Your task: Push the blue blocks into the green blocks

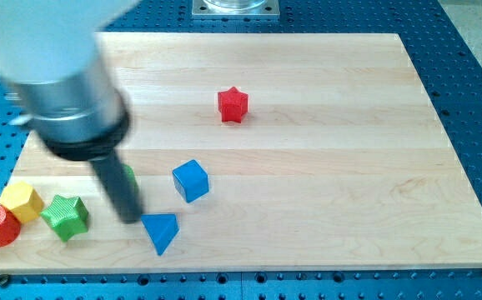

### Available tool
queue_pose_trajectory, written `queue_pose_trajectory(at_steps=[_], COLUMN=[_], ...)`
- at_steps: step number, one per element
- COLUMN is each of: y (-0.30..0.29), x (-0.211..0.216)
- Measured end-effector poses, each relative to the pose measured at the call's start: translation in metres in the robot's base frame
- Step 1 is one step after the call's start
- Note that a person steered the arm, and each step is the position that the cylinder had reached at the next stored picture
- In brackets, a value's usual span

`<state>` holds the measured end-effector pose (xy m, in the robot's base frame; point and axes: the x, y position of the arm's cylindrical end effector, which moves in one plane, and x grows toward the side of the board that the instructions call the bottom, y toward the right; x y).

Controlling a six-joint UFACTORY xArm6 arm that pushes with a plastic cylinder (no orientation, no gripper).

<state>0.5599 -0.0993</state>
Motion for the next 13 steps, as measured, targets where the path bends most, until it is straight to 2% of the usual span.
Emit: queue_pose_trajectory(at_steps=[1, 2, 3, 4, 5, 6, 7, 9, 10, 11, 12, 13], y=[0.086, 0.108, 0.021, -0.056, -0.035, 0.068, 0.098, -0.032, 0.016, -0.04, -0.05, -0.016], x=[0.0, 0.032, 0.039, 0.019, 0.013, 0.008, -0.036, -0.04, -0.085, -0.095, -0.079, -0.075])
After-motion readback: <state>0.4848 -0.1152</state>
